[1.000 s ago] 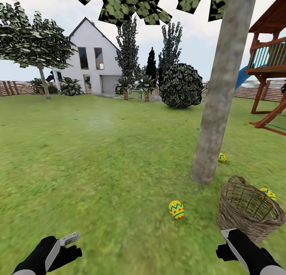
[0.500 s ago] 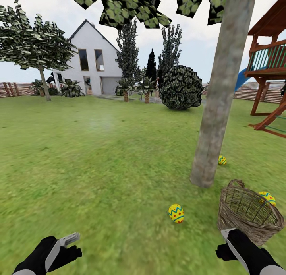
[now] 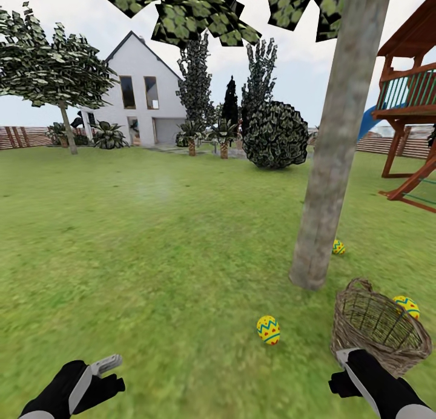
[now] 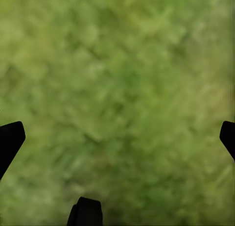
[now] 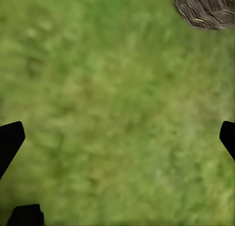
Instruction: Take the three Easter eggs out of the wicker basket on the lawn in the garden, then place them on the lawn next to a single tree (choose any tree) so that all three eggs are next to the same tree and none are left in the basket.
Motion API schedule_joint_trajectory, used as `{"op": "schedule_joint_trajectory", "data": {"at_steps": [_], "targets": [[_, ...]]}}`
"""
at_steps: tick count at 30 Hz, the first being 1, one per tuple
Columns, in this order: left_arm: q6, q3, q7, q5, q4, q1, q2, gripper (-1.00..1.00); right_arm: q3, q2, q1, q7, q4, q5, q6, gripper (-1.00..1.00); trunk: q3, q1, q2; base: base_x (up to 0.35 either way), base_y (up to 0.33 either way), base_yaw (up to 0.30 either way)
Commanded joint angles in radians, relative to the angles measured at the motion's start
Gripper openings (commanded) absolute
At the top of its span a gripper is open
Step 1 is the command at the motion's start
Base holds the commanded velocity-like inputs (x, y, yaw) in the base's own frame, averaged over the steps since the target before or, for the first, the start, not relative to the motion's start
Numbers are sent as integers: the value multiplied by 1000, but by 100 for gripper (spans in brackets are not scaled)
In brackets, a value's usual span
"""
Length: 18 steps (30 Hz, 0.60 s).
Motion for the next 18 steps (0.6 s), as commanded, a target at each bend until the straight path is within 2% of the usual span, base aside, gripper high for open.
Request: {"op": "schedule_joint_trajectory", "data": {"at_steps": [1, 12, 18], "targets": [[6, 4, 1, 7, -1, 0, 0, 100, 7, -2, -1, -1, -1, -7, 4, 100, 2, -4, 7, 0, 0, 0], [6, 3, 0, 6, -1, -1, -1, 100, 7, 0, -1, 0, 0, -5, 5, 100, 37, -46, 84, 0, 0, 0], [6, 0, -2, 4, 27, -1, -21, 100, 8, 0, -1, 2, 0, -5, 6, 100, 55, -69, 126, 0, 0, 0]]}}
